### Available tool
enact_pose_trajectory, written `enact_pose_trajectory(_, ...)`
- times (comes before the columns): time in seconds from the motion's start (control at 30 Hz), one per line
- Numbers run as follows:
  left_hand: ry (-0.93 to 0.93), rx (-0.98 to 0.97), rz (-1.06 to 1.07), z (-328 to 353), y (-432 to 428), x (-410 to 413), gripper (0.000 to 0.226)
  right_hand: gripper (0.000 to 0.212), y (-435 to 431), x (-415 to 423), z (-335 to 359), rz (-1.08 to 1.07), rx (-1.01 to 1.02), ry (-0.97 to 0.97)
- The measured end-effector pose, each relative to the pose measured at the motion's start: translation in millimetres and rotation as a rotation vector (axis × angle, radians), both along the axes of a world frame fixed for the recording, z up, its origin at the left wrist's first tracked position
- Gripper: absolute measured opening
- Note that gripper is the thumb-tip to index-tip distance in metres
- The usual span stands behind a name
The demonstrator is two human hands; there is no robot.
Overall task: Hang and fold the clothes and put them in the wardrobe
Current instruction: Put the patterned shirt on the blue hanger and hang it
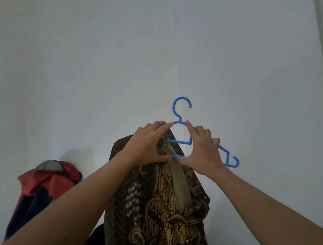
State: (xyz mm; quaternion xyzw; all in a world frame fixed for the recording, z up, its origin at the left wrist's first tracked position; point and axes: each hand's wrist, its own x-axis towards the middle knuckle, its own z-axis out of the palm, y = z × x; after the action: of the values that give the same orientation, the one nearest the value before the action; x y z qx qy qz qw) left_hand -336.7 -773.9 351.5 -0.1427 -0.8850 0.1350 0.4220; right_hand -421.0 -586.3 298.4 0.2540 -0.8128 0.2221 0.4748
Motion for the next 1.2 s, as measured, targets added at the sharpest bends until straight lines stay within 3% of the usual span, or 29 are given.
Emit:
enact_pose_trajectory(0.37, 0.294, -0.054, -0.007, 6.2, -4.3, 5.6, 0.106, 0.112, -20.3, -3.0, 6.7, 0.115, -0.08, 0.129)
enact_pose_trajectory(0.53, 0.321, -0.015, 0.068, 20.2, -16.4, 15.9, 0.11, 0.077, -20.2, -5.9, -24.9, 0.18, -0.245, 0.256)
enact_pose_trajectory(0.63, 0.341, 0.019, 0.082, 27.1, -23.5, 21.9, 0.111, 0.057, -20.3, -8.3, -48.5, 0.287, -0.177, 0.099)
enact_pose_trajectory(0.77, 0.358, 0.053, 0.099, 31.6, -28.6, 26.6, 0.111, 0.05, -18.7, -8.8, -56.8, 0.438, -0.13, -0.229)
enact_pose_trajectory(0.87, 0.362, 0.089, 0.105, 31.8, -34.0, 28.7, 0.111, 0.041, -19.2, -8.4, -53.5, 0.495, -0.15, -0.298)
enact_pose_trajectory(1.03, 0.344, 0.124, 0.141, 30.4, -48.1, 33.5, 0.114, 0.023, -12.7, -4.5, -43.0, 0.549, -0.381, -0.326)
enact_pose_trajectory(1.2, 0.291, 0.132, 0.158, 26.4, -65.8, 43.3, 0.118, 0.028, 3.1, -9.6, -19.5, 0.681, -0.721, -0.411)
